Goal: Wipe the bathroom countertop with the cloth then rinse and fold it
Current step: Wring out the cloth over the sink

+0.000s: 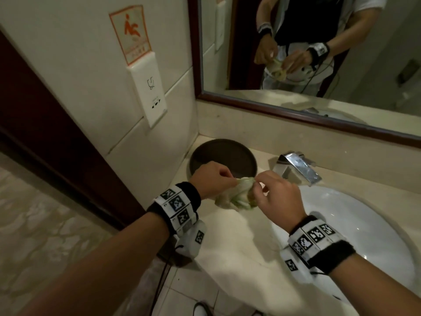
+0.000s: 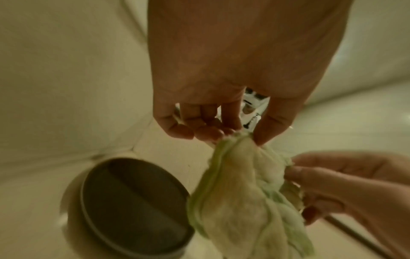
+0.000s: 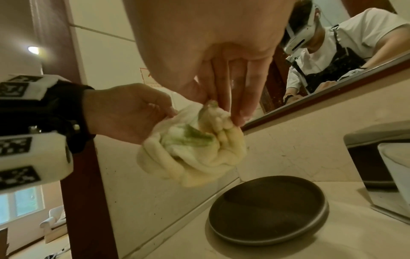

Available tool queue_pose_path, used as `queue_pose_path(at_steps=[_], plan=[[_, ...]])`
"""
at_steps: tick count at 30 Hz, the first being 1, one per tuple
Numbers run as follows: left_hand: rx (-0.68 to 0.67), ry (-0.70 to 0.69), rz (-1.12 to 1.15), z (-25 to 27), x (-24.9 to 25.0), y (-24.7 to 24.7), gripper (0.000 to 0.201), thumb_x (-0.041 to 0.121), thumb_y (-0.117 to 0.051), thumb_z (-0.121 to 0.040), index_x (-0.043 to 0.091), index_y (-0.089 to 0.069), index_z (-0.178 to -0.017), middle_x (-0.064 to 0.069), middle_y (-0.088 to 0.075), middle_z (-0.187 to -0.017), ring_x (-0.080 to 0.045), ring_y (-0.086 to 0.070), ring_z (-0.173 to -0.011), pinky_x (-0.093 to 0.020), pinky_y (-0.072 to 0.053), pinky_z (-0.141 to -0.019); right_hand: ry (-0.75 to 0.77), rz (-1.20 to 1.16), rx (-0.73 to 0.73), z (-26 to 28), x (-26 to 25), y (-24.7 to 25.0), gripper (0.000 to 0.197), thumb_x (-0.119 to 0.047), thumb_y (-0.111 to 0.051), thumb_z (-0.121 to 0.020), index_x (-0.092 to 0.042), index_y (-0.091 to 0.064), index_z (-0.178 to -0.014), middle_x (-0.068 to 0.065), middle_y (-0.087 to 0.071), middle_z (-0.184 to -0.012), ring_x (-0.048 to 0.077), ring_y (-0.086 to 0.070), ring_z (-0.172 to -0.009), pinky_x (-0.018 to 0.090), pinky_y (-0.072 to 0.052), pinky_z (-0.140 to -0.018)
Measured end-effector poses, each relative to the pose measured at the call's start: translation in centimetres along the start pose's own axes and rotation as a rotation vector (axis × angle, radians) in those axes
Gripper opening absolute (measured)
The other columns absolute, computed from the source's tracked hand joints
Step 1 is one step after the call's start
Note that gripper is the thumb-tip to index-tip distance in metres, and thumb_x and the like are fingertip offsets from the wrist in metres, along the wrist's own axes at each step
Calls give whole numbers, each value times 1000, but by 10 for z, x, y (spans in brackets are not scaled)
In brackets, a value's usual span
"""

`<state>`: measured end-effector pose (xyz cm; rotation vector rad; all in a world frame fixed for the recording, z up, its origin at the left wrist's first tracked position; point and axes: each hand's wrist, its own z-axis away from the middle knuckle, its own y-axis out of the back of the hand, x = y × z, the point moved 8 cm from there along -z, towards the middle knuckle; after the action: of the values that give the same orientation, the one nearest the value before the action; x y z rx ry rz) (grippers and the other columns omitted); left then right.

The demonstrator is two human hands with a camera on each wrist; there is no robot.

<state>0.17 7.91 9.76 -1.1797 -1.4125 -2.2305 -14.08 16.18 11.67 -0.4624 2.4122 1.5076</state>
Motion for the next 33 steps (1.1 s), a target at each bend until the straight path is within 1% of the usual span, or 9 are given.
queue_pose_path(at_steps=[5, 7, 11, 16, 19, 22, 26, 30, 33], plan=[[66, -33, -14, -1, 7, 15, 10, 30, -68, -78, 28, -66, -69, 10, -66, -73, -11, -64, -76, -29, -52, -72, 10, 0, 8, -6, -4, 10, 18, -29, -50, -84, -20, -63, -76, -9, -60, -78, 12, -52, -56, 29, -44, -51], [109, -85, -121, 2, 18, 19, 5, 31, -67, -79, 26, -67, -79, 11, -61, -78, -9, -60, -76, -25, -50, -72, 2, 39, 4, -9, -5, 15, 20, -31, -50, -84, -21, -66, -77, -8, -63, -76, 12, -51, -50, 26, -42, -49], [80, -265, -136, 11, 41, 11, 30, 36, -71, -78, 26, -62, -105, 6, -56, -93, -10, -56, -77, -27, -50, -74, 26, 77, 30, -10, -18, 28, 16, -27, -52, -84, -19, -64, -77, -7, -62, -70, 12, -50, -49, 25, -40, -48], [84, -311, -138, 11, 47, 3, 7, 34, -63, -87, 27, -62, -88, 7, -58, -86, -9, -58, -77, -37, -52, -81, -137, -71, 122, -15, -9, 43, 11, -15, -58, -88, -19, -62, -79, -13, -51, -59, 2, -48, -55, 14, -29, -53], [169, -355, -60, 15, 55, 6, 7, 29, -53, -92, 23, -55, -90, 4, -61, -84, -16, -59, -78, -43, -51, -78, -200, -153, 146, -14, -7, 48, 15, -13, -56, -90, -19, -56, -76, -12, -47, -57, 2, -50, -61, 15, -30, -54], [276, -443, -54, 27, 74, 14, 8, 26, -47, -96, 19, -50, -94, 4, -58, -83, -19, -56, -74, -42, -49, -72, -230, -218, 164, -12, -9, 55, 16, -10, -52, -91, -18, -51, -77, -7, -47, -57, 2, -50, -64, 12, -32, -54], [242, -506, -30, 36, 89, 13, 7, 23, -45, -98, 16, -46, -98, 8, -53, -70, -22, -52, -64, -41, -45, -65, -284, -305, 167, -11, -5, 61, 13, -17, -43, -89, -16, -50, -77, -3, -50, -58, 6, -48, -60, 17, -31, -52], [242, -556, -60, 38, 90, 17, 7, 23, -48, -98, 16, -48, -97, 11, -47, -61, -16, -48, -58, -37, -43, -61, -283, -453, 224, -18, -1, 72, 17, -19, -43, -80, -10, -54, -70, 9, -53, -62, 16, -45, -59, 33, -35, -56], [259, -596, -117, 44, 94, 18, 12, 26, -55, -95, 15, -53, -91, 9, -48, -62, -12, -46, -59, -33, -42, -60, -255, -548, 223, -23, -3, 79, 20, -15, -47, -79, -8, -57, -64, 8, -52, -59, 10, -44, -58, 31, -33, -53]])
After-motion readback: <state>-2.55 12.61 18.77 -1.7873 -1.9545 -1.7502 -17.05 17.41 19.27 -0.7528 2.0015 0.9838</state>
